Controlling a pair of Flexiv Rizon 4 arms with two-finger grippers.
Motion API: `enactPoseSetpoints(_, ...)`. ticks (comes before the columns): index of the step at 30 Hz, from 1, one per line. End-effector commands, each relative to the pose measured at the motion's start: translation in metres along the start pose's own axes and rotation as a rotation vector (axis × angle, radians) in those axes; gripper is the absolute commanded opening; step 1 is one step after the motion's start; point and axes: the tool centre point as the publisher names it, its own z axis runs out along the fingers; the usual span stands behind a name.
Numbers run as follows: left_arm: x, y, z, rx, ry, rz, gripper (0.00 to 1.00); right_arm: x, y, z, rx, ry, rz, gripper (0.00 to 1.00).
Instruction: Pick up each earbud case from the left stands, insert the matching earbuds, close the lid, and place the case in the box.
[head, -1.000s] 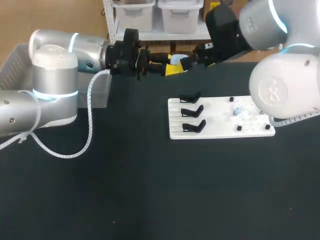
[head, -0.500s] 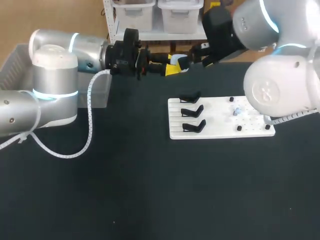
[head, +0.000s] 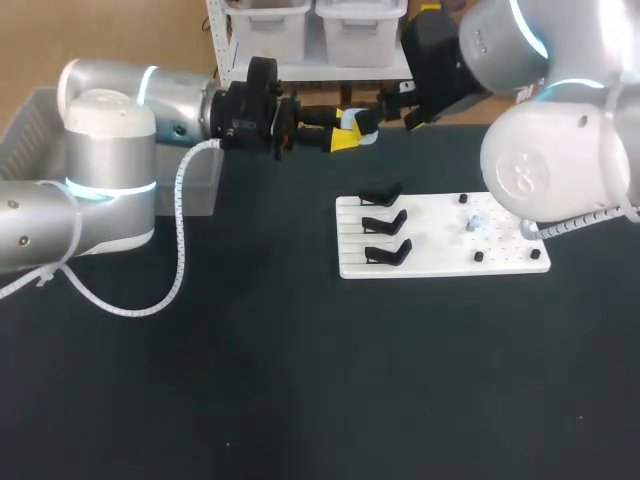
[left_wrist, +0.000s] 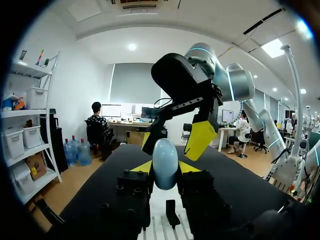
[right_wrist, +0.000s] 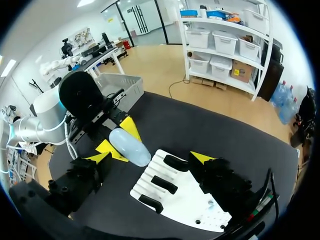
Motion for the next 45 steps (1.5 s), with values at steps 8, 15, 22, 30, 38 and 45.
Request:
enactPoseSetpoints(8, 0.000, 0.001, 0.000, 0.002, 0.002, -0.001, 0.00, -0.002, -0.004, 0.003, 0.017, 0.008, 0.011, 1.00)
enactPoseSetpoints(15, 0.000, 0.001, 0.000, 0.002, 0.002, -0.001, 0.00, -0.008, -0.008, -0.003, 0.035, -0.026, 0.024, 1.00)
enactPoseSetpoints(22, 0.000, 0.001, 0.000, 0.002, 0.002, -0.001, 0.00, -0.015, -0.009, -0.023, 0.045, -0.087, 0.025, 1.00)
enactPoseSetpoints(30, 0.000, -0.009, 0.003, -0.007, 0.002, 0.056, 0.00, -0.005, -0.015, -0.057, 0.112, -0.130, -0.068, 1.00)
enactPoseSetpoints(38, 0.011, -0.017, 0.008, -0.025, -0.015, 0.057, 0.00, 0.023, -0.046, -0.080, 0.206, -0.095, -0.075, 1.00)
enactPoseSetpoints(45, 0.019, -0.023, 0.012, -0.037, -0.037, 0.048, 0.00, 0.056, -0.075, -0.079, 0.285, 0.006, -0.068, 1.00)
